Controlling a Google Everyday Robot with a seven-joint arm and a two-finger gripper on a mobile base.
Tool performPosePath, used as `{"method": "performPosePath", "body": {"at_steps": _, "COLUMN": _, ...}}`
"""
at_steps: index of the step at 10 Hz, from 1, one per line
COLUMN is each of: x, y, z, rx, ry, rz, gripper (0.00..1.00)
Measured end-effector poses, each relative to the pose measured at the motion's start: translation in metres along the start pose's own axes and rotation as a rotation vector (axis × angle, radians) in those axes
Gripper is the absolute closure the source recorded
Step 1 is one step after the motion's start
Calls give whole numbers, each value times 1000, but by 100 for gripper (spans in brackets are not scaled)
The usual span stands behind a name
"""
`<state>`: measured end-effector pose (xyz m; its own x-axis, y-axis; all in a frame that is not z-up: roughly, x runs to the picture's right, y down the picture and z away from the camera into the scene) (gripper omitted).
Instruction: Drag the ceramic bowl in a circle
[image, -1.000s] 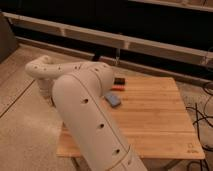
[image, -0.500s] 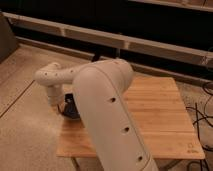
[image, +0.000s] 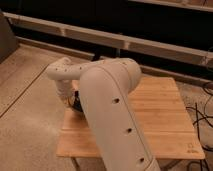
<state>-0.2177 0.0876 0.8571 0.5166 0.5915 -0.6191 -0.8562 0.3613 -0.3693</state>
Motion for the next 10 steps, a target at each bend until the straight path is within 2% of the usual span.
{"method": "performPosePath", "body": {"at_steps": 1, "x": -6, "y": 3, "z": 2, "rx": 10, "ry": 9, "rz": -29, "gripper": 94}}
{"method": "performPosePath", "body": {"at_steps": 2, "x": -11, "y": 7, "z": 5, "rx": 15, "ry": 16, "rz": -54, "gripper": 82}}
{"method": "performPosePath", "body": {"at_steps": 3, "x": -13, "y": 8, "z": 6, "rx": 18, "ry": 19, "rz": -62, "gripper": 77}}
{"method": "performPosePath", "body": {"at_steps": 4, "x": -15, "y": 10, "z": 8, "rx": 18, "ry": 25, "rz": -71, "gripper": 65}}
{"method": "performPosePath", "body": {"at_steps": 6, "x": -18, "y": 10, "z": 10, "rx": 10, "ry": 28, "rz": -68, "gripper": 44}}
{"method": "performPosePath", "body": {"at_steps": 8, "x": -19, "y": 8, "z": 12, "rx": 1, "ry": 32, "rz": -59, "gripper": 28}}
{"method": "performPosePath", "body": {"at_steps": 10, "x": -19, "y": 7, "z": 15, "rx": -5, "ry": 38, "rz": -52, "gripper": 25}}
